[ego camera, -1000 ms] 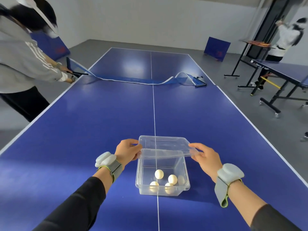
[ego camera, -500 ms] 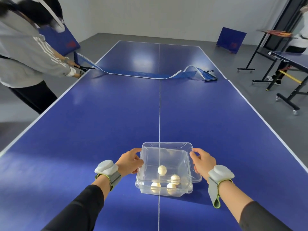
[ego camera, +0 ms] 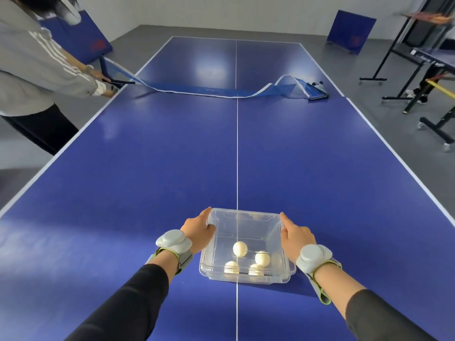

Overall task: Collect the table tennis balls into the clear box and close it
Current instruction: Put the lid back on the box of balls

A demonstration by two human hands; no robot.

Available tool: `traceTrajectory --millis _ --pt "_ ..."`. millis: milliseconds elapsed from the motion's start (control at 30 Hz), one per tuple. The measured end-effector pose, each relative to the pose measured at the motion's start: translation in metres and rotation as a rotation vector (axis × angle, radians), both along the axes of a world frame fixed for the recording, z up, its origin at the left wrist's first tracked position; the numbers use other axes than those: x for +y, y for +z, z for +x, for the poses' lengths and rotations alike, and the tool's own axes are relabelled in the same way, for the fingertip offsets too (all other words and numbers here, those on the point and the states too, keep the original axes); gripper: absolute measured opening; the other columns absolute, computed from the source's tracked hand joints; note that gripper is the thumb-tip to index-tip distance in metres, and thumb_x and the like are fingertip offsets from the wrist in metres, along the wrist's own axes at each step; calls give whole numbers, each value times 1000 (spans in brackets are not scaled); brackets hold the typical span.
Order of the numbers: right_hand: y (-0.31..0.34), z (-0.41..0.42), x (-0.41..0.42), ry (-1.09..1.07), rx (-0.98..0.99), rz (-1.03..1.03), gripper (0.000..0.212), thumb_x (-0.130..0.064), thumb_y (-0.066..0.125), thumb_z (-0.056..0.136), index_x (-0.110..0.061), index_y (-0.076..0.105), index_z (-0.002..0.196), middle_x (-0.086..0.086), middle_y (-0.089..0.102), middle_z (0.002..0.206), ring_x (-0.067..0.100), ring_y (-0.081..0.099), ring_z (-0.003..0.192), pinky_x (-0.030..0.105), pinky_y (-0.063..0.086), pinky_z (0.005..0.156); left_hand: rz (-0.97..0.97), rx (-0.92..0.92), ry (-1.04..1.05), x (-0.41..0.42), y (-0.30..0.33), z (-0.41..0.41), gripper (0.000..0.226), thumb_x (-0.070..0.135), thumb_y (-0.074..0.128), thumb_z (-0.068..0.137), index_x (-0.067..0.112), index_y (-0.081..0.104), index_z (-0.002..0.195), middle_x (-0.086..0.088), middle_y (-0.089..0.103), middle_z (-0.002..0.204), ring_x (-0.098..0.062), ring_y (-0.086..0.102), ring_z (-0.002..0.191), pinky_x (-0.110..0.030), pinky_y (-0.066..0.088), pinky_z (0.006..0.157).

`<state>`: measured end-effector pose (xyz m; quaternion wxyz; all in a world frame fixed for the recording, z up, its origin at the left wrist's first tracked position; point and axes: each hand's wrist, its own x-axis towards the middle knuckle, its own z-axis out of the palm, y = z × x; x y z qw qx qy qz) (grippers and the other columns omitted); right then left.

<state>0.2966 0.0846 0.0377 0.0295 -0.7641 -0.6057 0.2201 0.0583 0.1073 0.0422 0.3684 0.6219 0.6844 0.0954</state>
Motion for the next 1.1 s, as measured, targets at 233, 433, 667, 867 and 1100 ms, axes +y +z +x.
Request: traceTrajectory --millis 233,433,667,867,1100 --pt "-4 -2 2 14 -22 -19 49 -27 25 101 -28 15 149 13 63 90 21 52 70 31 45 58 -38 76 -34 5 2 -5 57 25 37 90 29 22 145 -3 58 78 -23 63 66 -33 58 64" --pt "0 -4 3 53 -101 -45 50 -28 24 101 -29 12 149 9 56 85 22 52 71 34 49 65 -40 99 -39 4 3 -5 57 27 36 90 32 21 145 -2 59 79 -22 68 69 -30 58 63" --pt "4 -7 3 118 -176 -56 53 -24 27 100 -26 9 149 5 49 76 21 52 71 32 47 62 -39 124 -36 0 3 -3 58 25 35 91 32 18 146 1 53 73 -13 53 54 -22 45 49" --pt "4 -7 7 168 -207 -82 58 -19 32 98 -22 6 150 7 50 84 21 52 73 31 45 62 -31 133 -39 2 3 -2 57 23 36 92 30 20 146 -2 57 86 -14 56 57 -29 55 62" --pt "8 -8 11 252 -299 -133 63 -16 36 97 -16 0 150 16 63 112 20 50 76 31 48 68 -74 185 -118 6 8 -1 57 22 34 93 27 14 146 1 55 78 -11 55 53 -19 44 46"
